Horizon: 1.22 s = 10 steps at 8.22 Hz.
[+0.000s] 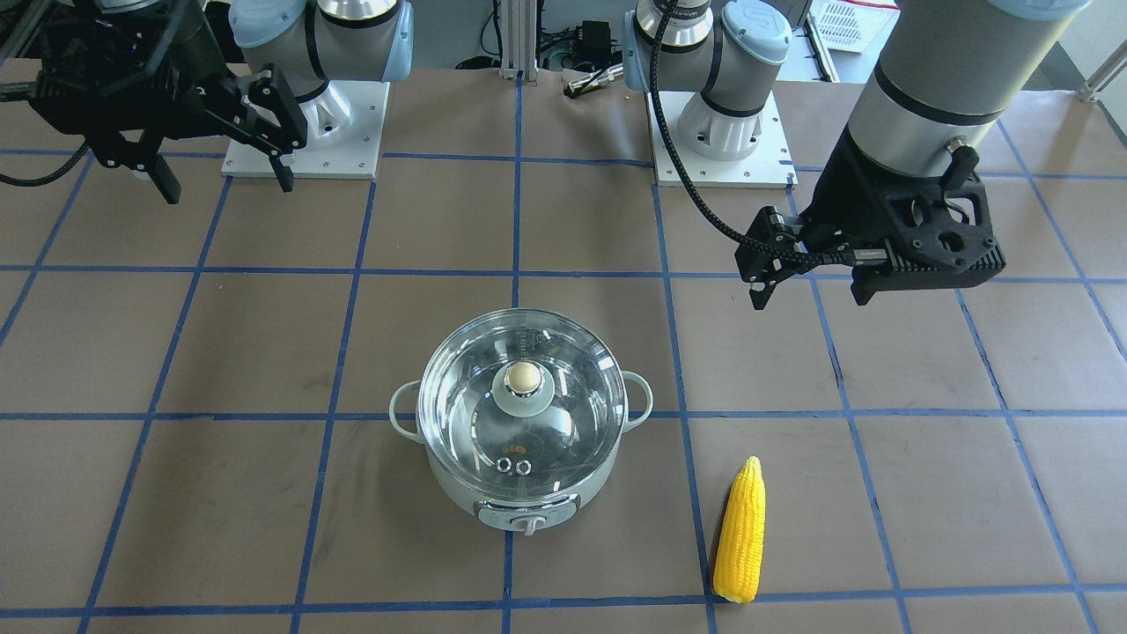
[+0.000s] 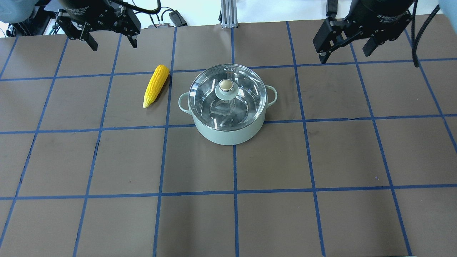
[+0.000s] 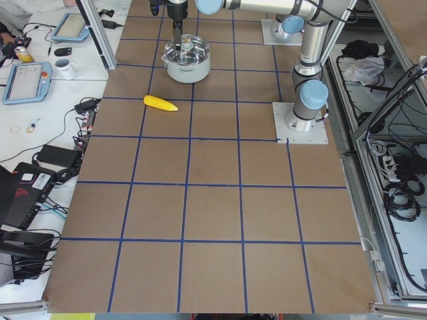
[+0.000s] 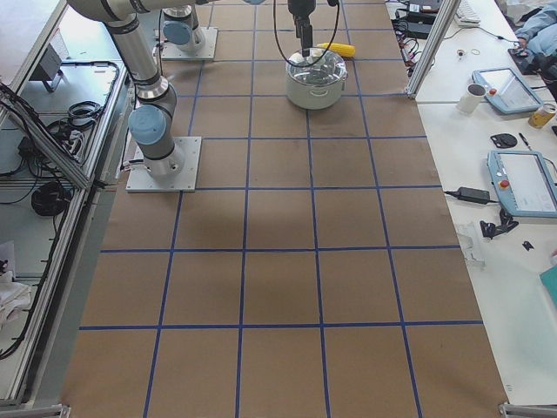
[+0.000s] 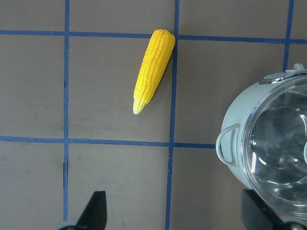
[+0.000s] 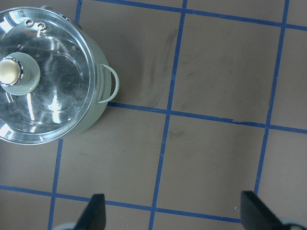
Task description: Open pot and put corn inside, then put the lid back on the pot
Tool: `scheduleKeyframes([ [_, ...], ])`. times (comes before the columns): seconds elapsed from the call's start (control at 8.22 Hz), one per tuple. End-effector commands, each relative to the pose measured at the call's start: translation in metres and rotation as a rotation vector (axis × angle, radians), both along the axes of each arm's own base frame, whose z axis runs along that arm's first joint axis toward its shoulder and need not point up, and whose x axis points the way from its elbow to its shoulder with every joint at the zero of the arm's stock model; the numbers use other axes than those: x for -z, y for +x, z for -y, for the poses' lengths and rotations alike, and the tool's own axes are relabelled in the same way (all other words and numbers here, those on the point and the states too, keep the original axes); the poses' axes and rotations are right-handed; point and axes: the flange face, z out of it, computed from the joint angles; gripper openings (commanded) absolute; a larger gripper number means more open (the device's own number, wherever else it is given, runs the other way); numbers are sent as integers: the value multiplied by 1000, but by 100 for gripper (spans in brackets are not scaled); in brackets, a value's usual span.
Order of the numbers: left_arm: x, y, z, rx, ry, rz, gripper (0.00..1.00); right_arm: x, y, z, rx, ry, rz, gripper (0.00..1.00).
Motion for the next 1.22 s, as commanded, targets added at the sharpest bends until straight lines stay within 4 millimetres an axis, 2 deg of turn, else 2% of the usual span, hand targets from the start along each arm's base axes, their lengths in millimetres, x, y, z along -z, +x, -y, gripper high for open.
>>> scheduleKeyframes([
  [0.0,1,0,0,1,3,1,100,-4,-3,-3,9,-12,-58,100],
  [0.36,5,4,6,42,6,-9,100,1,-3,3,19,-6,-35,100],
  [0.49,8,14,9,164,16,7,100,2,0,6,46,-16,-8,100],
  [0.61,17,29,17,250,32,20,100,6,9,20,135,-47,36,100],
  [0.73,31,51,30,231,47,12,100,15,37,32,132,-71,51,100],
  [0.85,43,66,44,254,31,15,100,35,97,45,83,-107,44,100],
  [0.97,61,70,60,292,27,17,100,63,145,61,112,-117,7,100],
  [1.09,76,71,68,294,41,12,100,88,178,79,129,-124,21,100],
])
